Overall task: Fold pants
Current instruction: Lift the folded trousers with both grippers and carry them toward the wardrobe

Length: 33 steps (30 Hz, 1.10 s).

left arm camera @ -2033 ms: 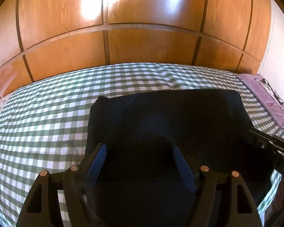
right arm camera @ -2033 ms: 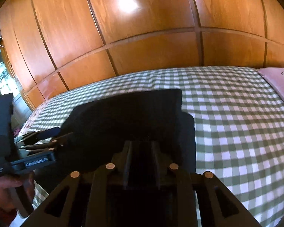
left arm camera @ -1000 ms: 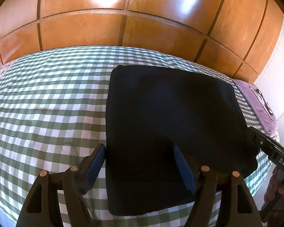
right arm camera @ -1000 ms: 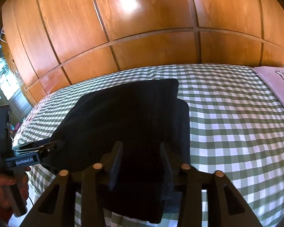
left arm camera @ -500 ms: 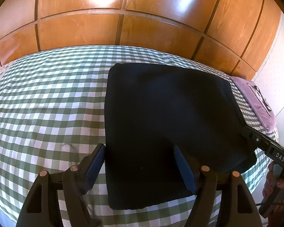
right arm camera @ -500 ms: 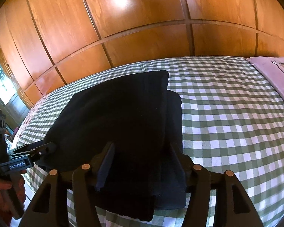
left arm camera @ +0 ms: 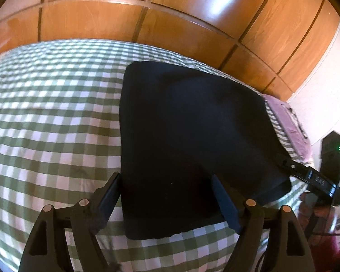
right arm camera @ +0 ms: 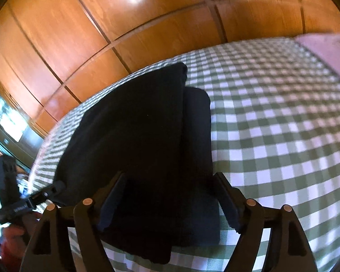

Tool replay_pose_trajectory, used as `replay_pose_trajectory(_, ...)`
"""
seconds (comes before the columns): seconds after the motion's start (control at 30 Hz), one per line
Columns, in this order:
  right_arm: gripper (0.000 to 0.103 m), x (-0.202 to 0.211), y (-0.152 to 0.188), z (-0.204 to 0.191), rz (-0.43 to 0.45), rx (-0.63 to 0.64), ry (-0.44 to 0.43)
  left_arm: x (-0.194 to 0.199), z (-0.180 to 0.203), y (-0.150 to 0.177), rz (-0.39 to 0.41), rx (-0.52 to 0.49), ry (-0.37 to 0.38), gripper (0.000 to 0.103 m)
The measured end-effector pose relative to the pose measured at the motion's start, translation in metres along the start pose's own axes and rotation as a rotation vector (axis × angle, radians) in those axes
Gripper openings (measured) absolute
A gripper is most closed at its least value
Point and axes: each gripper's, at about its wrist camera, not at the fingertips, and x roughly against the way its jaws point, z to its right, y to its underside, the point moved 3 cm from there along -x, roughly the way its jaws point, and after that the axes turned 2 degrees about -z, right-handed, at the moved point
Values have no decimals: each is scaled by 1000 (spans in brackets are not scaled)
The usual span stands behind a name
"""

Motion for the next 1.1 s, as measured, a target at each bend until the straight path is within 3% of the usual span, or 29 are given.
replay_pose_trajectory(0.2,84,-13,-1,11,-44,-79,-101,-13,-16,-10,-76,41,144,82)
replay_pose_trajectory(0.37,84,-21,-5,3,-51,-36,-105,-24,-22,-14,-108,70,235,82)
replay_pose_trajectory(0.47,78,-25,-7,-3,-48,-1,-96,-29,-22,-13,-101,75,276,82)
replay_pose_trajectory(0.57,66,-25,-8,-6,-37,25,-105,-28,-16,-13,-92,50,253,78)
replay_pose_trajectory(0.77,52,-12,-10,-17,15,82,-80,-9,14,-16,-17,-72,127,56)
replay_pose_trajectory(0.87,50,-2,-15,-27,58,131,-60,-3,28,-20,24,-123,77,52)
replay_pose_trajectory(1.1,49,13,-45,-31,149,171,-85,17,37,-45,152,-153,67,50)
